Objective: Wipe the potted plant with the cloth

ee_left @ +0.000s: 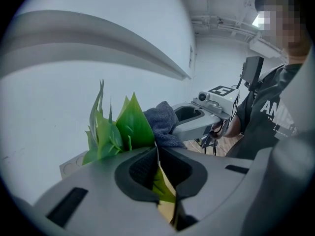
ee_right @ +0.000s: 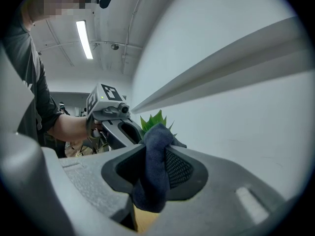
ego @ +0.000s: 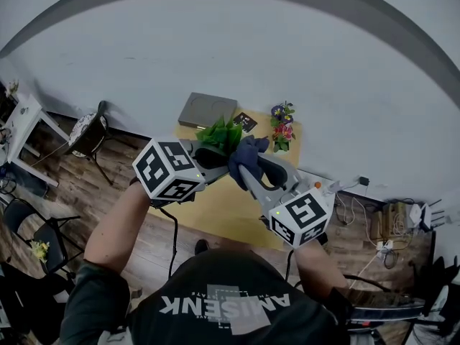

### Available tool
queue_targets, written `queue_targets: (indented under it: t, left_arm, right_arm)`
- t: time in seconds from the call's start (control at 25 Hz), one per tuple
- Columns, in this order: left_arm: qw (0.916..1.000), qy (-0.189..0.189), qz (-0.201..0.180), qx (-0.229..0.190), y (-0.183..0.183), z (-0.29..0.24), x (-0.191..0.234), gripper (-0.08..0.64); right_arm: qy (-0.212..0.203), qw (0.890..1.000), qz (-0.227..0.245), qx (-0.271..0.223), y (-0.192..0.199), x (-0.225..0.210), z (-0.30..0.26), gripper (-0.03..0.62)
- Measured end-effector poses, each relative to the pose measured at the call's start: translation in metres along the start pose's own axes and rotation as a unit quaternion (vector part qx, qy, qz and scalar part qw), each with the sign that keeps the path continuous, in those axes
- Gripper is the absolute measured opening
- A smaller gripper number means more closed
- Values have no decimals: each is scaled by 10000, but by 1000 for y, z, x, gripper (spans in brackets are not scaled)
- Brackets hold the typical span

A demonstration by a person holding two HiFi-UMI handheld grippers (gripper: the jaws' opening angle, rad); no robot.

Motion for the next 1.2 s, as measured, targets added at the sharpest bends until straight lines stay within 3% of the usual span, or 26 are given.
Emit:
queue_targets:
  t: [0.72,0.88,1.0,1.2]
  left_arm:
    - [9990,339,-282,-107,-7,-1,1,14]
    - [9969,549,-556,-99,-5,3,-2,14]
    - [9924,816,-920,-68,0,8,-7,15]
    - [9847,1163,-1293,-75,3,16,-12,15]
  right_arm:
    - [448,9966,-352,601,54,-18,23,112]
    - [507,9952,-418,727,61,-20,32,114]
    - [489,9954,-518,648,55,-20,42,114]
    - [279,9987,-411,119,11,-12,54,114]
Point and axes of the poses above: the fingertips, and each gripper's own axes: z backward along the fingers, x to its left, y out of its underside, the point moved 7 cm from there along z, backward along the fingers, and after that the axes turned 4 degrees about -y, right-handed, at the moved point
